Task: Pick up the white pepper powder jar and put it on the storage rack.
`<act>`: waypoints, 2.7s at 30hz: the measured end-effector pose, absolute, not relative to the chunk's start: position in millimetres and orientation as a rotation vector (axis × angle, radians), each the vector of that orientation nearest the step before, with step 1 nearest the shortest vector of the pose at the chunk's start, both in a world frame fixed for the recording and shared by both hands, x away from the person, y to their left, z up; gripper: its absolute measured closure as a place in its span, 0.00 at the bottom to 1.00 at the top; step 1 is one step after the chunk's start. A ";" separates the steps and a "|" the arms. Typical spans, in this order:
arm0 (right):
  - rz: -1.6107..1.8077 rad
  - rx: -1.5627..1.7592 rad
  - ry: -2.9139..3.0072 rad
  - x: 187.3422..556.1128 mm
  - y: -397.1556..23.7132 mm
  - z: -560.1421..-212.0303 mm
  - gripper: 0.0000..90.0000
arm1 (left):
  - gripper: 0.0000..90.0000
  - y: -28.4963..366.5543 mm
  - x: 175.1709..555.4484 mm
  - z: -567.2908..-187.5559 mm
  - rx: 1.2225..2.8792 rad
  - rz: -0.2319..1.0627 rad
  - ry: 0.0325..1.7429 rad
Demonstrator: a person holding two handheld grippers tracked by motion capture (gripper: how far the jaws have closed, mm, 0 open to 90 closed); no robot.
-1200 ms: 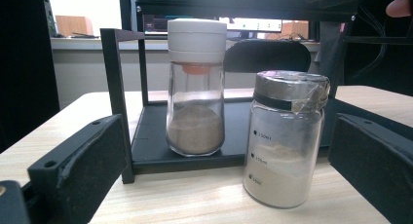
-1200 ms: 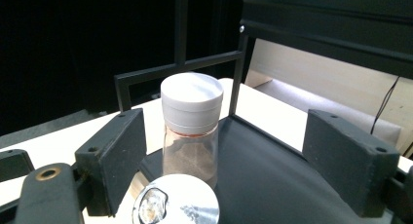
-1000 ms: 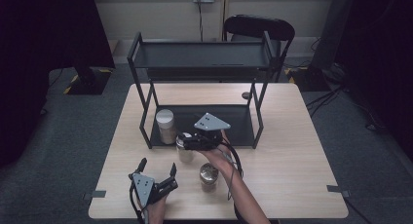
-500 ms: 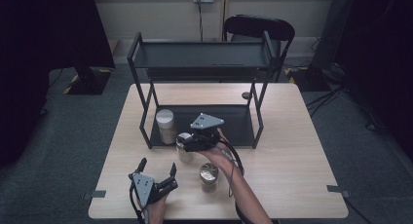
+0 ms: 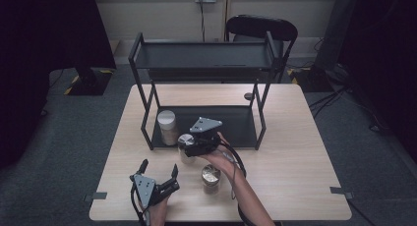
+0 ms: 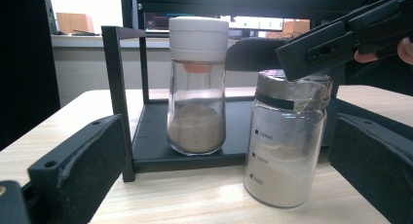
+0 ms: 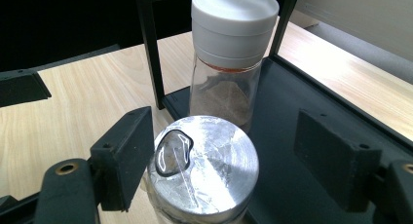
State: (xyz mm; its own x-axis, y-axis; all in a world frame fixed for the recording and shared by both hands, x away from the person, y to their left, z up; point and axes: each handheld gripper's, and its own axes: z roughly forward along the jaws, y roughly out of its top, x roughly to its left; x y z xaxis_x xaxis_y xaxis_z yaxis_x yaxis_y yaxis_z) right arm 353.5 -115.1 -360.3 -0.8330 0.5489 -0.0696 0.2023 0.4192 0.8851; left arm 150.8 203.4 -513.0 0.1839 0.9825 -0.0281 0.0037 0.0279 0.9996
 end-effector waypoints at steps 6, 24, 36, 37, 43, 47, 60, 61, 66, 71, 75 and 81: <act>1.389 0.638 2.344 354.8 -115.4 -360.4 0.24 | 0.00 203.5 151.0 -512.8 1.270 1.050 1.088; 1.355 0.600 2.412 360.8 -111.4 -358.7 0.38 | 0.00 203.8 151.2 -512.4 1.270 1.047 1.091; 1.351 0.597 2.401 357.9 -110.5 -359.3 0.40 | 0.00 203.9 151.2 -512.6 1.268 1.045 1.091; 1.351 0.597 2.401 357.9 -110.5 -359.3 0.40 | 0.00 203.9 151.2 -512.6 1.268 1.045 1.091; 1.349 0.604 2.398 357.2 -110.0 -359.1 0.40 | 0.00 204.0 151.2 -512.6 1.267 1.045 1.092; 1.351 0.611 2.398 357.2 -110.3 -359.1 0.40 | 0.00 203.8 151.2 -512.5 1.269 1.046 1.092; 1.349 0.616 2.393 356.4 -112.5 -358.6 0.40 | 0.00 203.8 151.2 -512.7 1.268 1.047 1.090; 1.352 0.617 2.389 355.8 -113.0 -358.6 0.40 | 0.00 203.8 151.2 -512.7 1.268 1.046 1.090; 1.360 0.610 2.386 354.6 -113.5 -357.4 0.40 | 0.00 203.7 151.1 -512.7 1.269 1.047 1.090; 1.366 0.602 2.381 354.2 -113.7 -356.9 0.40 | 0.00 203.7 151.1 -512.9 1.268 1.049 1.089; 1.364 0.596 2.380 352.9 -113.5 -354.5 0.40 | 0.00 203.5 151.0 -513.1 1.267 1.049 1.089; 1.372 0.598 2.368 351.0 -114.3 -354.2 0.40 | 0.00 203.5 150.9 -513.2 1.269 1.051 1.086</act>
State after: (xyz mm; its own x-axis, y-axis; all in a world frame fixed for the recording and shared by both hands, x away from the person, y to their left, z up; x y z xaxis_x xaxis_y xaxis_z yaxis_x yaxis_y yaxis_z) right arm 351.0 -114.3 -354.2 -0.8541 0.5141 -0.0788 0.1873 0.4454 0.8755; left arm 150.9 203.5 -513.2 0.1838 0.9825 -0.0298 0.0024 0.0298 0.9996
